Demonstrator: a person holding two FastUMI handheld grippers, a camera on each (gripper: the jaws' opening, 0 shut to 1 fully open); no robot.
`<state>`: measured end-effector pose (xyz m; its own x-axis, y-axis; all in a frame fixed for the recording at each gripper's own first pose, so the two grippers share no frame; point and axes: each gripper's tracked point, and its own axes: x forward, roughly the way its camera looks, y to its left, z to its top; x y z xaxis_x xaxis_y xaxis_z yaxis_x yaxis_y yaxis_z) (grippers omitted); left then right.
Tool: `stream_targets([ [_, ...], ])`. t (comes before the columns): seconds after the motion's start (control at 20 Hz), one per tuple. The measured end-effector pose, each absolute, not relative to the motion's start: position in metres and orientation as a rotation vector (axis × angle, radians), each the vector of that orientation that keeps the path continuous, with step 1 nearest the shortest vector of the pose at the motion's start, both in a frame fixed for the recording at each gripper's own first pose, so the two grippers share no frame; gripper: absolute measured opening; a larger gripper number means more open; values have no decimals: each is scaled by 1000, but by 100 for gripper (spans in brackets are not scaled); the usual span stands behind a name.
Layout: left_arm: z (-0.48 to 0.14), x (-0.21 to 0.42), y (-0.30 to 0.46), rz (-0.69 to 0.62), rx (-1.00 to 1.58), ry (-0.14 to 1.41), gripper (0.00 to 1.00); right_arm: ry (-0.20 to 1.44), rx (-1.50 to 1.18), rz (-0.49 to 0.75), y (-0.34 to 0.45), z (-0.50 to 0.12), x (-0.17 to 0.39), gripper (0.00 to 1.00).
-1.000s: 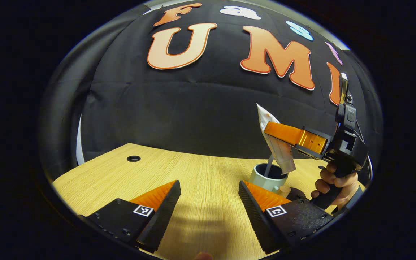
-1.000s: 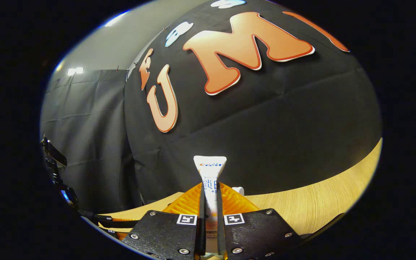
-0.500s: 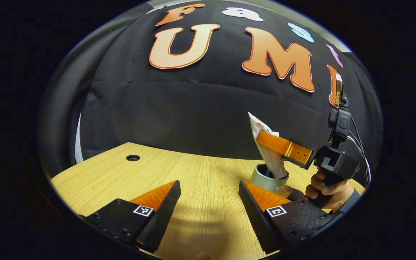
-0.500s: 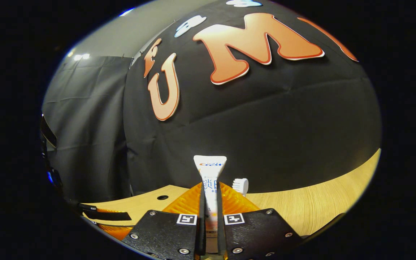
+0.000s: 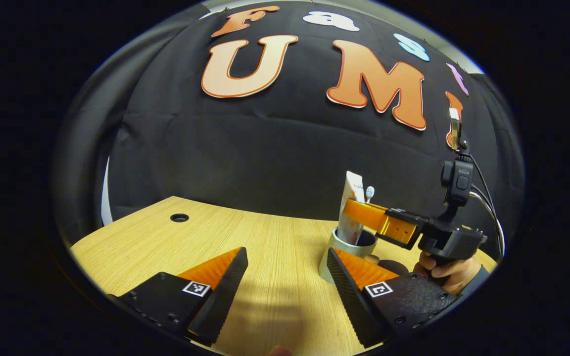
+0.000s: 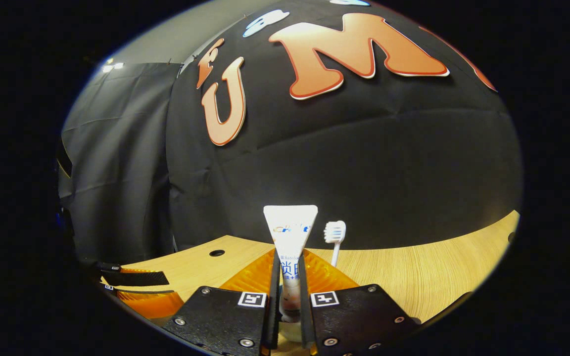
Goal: Put the toothbrush and toothpaste on the desktop into the cup, then pick up the cup and place it on the coaster on the desktop.
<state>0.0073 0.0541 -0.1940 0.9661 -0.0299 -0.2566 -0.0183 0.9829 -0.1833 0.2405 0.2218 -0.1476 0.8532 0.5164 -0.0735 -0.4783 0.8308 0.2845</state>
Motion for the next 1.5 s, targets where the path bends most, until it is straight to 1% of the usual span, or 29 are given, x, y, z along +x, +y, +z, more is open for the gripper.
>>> stream_targets([
  [0.15, -197, -1, 48, -27, -176, 290, 97, 205, 240, 542, 220, -156, 227, 19],
  [0.35, -197, -4, 44, -40, -160, 306, 97, 257, 208, 551, 211, -159, 210, 27],
  [0.4, -196, -5, 44, -43, -158, 309, 97, 264, 197, 554, 208, -158, 205, 31],
  [0.5, -196, -8, 41, -53, -152, 320, 97, 247, 186, 550, 197, -147, 195, 36],
  [0.75, -197, -12, 35, -75, -124, 355, 97, 159, 217, 523, 166, -101, 184, 41],
  [0.85, -198, -13, 32, -92, -100, 370, 97, 120, 209, 509, 151, -82, 177, 47],
  [0.9, -198, -13, 31, -97, -86, 378, 97, 105, 205, 504, 143, -75, 173, 54],
  [0.95, -197, -12, 31, -98, -78, 379, 97, 93, 203, 498, 136, -68, 168, 56],
  [1.0, -197, -11, 29, -106, -70, 385, 97, 78, 204, 490, 127, -61, 163, 64],
  [1.05, -197, -11, 26, -114, -61, 386, 96, 64, 207, 484, 120, -55, 158, 67],
  [1.1, -197, -9, 24, -121, -46, 393, 96, 55, 205, 477, 112, -50, 153, 74],
  [1.2, -196, -9, 23, -132, -24, 404, 96, 40, 185, 460, 96, -41, 145, 81],
  [1.5, -205, -4, 17, -137, 27, 508, 96, -15, 146, 411, 47, -2, 120, 90],
])
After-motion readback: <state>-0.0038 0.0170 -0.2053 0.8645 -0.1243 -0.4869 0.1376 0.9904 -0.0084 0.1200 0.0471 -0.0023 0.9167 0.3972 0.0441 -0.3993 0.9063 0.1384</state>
